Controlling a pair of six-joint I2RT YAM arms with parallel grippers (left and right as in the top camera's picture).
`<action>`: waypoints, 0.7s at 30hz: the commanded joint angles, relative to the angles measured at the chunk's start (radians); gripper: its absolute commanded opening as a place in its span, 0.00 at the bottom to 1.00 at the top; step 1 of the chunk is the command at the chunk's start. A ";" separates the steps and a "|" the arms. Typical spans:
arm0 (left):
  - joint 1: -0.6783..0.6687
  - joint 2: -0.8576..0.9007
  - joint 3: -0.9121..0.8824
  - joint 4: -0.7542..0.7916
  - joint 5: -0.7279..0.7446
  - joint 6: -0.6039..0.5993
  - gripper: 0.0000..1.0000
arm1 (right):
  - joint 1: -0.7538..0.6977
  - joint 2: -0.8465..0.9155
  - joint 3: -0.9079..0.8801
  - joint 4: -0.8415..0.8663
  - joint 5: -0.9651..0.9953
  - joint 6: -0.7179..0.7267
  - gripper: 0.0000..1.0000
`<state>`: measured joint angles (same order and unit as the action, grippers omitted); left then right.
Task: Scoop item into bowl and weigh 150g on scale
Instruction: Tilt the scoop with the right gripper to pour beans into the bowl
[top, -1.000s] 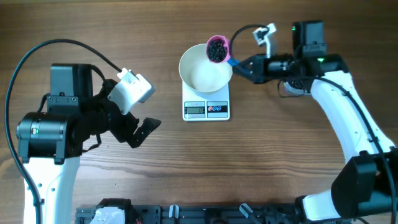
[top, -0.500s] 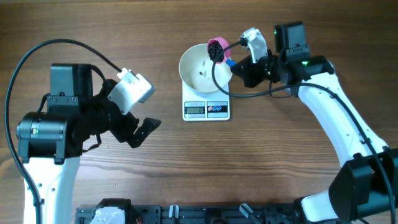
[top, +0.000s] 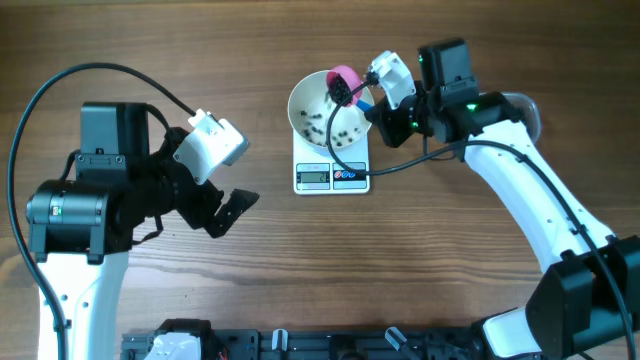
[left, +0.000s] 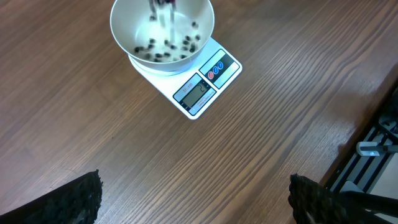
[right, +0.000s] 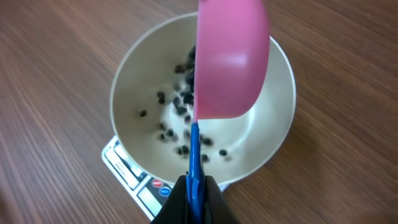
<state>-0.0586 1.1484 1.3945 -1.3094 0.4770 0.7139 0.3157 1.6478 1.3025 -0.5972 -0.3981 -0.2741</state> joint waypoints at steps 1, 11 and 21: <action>0.006 0.004 0.019 -0.001 0.008 0.012 1.00 | 0.022 -0.015 0.000 -0.009 0.093 -0.044 0.04; 0.006 0.004 0.019 -0.001 0.008 0.012 1.00 | 0.026 -0.015 0.000 -0.010 0.112 -0.048 0.05; 0.006 0.004 0.019 -0.001 0.008 0.012 1.00 | 0.076 -0.015 0.000 -0.008 0.229 -0.066 0.04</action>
<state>-0.0586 1.1484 1.3945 -1.3094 0.4770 0.7139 0.3687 1.6478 1.3025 -0.6083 -0.2565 -0.3206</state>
